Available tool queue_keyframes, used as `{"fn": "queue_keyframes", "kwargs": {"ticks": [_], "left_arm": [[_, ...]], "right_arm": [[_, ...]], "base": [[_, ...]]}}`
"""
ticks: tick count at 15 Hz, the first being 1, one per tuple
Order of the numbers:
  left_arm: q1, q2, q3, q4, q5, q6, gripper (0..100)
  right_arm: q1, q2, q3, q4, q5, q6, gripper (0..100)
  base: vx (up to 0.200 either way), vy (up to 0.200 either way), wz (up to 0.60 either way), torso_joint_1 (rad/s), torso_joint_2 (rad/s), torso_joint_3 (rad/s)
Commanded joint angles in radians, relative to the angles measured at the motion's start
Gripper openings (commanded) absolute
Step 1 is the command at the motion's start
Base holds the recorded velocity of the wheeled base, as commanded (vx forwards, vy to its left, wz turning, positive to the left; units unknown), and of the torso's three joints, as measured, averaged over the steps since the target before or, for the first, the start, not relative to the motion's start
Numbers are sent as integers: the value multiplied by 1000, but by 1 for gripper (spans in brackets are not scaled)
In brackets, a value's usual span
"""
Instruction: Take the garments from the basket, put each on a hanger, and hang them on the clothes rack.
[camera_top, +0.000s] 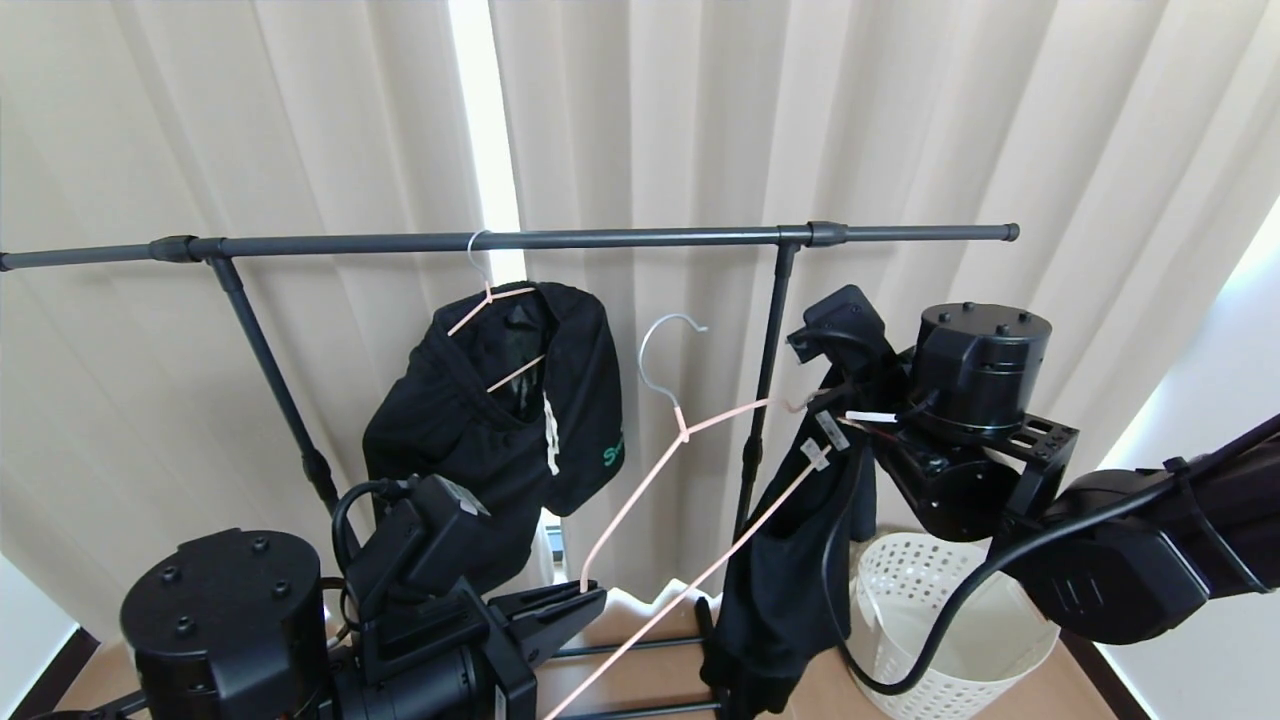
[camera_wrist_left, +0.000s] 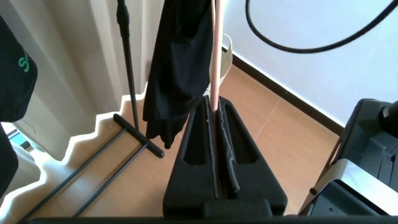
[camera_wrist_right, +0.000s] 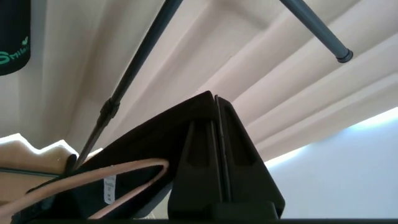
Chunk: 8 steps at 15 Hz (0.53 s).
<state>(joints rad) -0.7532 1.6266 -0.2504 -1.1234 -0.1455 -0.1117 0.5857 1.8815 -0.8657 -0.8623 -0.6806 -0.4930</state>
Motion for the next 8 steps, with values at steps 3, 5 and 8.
{"fn": "queue_keyframes", "kwargs": {"ticks": [3,5,8], "left_arm": [[3,16,3,-16,1,-2,0],[5,19,0,-18,21,-2,0],[5,19,-6,-18,38,-2,0]], "right_arm": [[37,-19,17,0,0,-1,0],[46,-33,28,-3,-2,-1,0],[72,-47,42,-3,-2,-1,0]], "base": [[0,0,0,0,0,0],[0,0,0,0,0,0],[0,0,0,0,0,0]]}}
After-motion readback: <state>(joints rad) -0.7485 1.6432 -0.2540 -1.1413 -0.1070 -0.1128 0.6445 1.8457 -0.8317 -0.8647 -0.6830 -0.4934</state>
